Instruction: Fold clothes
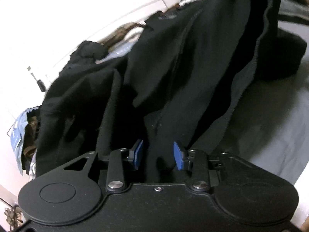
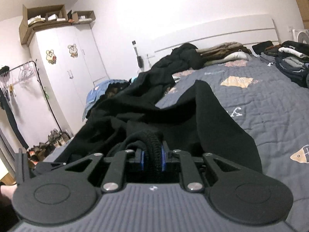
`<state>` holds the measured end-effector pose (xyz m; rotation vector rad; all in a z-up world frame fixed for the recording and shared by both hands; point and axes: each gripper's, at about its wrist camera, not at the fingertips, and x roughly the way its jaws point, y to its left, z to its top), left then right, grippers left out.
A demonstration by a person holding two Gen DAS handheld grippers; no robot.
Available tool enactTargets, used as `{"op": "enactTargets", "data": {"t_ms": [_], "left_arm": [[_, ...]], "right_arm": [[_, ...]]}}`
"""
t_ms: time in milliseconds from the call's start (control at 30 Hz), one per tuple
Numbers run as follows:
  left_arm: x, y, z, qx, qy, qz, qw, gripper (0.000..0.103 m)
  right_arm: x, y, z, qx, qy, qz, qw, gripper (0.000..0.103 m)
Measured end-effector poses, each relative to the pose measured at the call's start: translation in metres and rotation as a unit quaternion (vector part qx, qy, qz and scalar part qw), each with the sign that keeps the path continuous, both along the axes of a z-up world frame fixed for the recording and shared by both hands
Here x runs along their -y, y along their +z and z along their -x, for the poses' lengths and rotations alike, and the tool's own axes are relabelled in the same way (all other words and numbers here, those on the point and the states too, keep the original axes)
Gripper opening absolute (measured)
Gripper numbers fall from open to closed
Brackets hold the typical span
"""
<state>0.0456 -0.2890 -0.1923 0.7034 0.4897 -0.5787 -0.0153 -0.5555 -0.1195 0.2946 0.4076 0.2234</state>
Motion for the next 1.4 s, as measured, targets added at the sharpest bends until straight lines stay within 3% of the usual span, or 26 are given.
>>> {"op": "enactTargets", "data": {"t_ms": [133, 233, 400, 467, 500, 533, 633, 767, 900, 1033, 1200, 1300, 1400], "left_arm": [[0.003, -0.008, -0.002, -0.010, -0.012, -0.027, 0.9995, 0.052], [0.006, -0.012, 0.003, 0.009, -0.019, -0.046, 0.9987, 0.061], [0.011, -0.023, -0.013, 0.022, 0.001, -0.055, 0.9982, 0.062], [0.010, -0.029, -0.020, 0.024, 0.003, -0.060, 0.9979, 0.054], [0.009, -0.029, -0.021, 0.015, 0.005, -0.057, 0.9983, 0.034], [0.008, -0.026, -0.024, 0.006, 0.013, -0.046, 0.9989, 0.016], [0.003, -0.010, -0.026, 0.011, 0.034, -0.008, 0.9993, 0.009], [-0.018, 0.037, -0.031, -0.016, 0.064, 0.095, 0.9933, 0.006], [-0.047, 0.094, -0.026, -0.051, 0.064, 0.195, 0.9774, 0.006], [-0.073, 0.148, -0.026, -0.088, 0.033, 0.254, 0.9626, 0.006], [-0.103, 0.201, -0.011, -0.097, 0.000, 0.343, 0.9343, 0.006], [-0.092, 0.193, -0.022, -0.096, 0.016, 0.304, 0.9475, 0.006], [-0.075, 0.161, -0.048, -0.126, 0.064, 0.248, 0.9583, 0.006]], "right_arm": [[-0.002, -0.003, -0.001, -0.003, 0.007, 0.000, 1.000, 0.015], [0.000, 0.000, 0.001, -0.004, 0.015, -0.003, 1.000, 0.015], [-0.003, 0.003, 0.006, 0.003, 0.036, 0.001, 0.999, 0.015], [-0.003, 0.003, 0.007, 0.003, 0.040, 0.004, 0.999, 0.015], [-0.002, 0.002, 0.007, 0.002, 0.041, 0.005, 0.999, 0.015], [-0.002, 0.002, 0.007, 0.000, 0.040, 0.005, 0.999, 0.015], [-0.001, 0.001, 0.007, -0.004, 0.037, 0.017, 0.999, 0.015], [0.001, 0.000, 0.008, -0.011, 0.033, 0.035, 0.999, 0.015], [0.003, 0.000, 0.009, -0.014, 0.030, 0.048, 0.998, 0.015], [0.009, 0.006, 0.018, 0.002, 0.044, 0.046, 0.998, 0.015], [0.020, 0.014, 0.027, 0.022, 0.049, 0.030, 0.998, 0.016], [0.021, 0.012, 0.024, 0.020, 0.041, 0.032, 0.998, 0.016], [0.008, 0.003, 0.014, 0.000, 0.038, 0.071, 0.997, 0.018]]}}
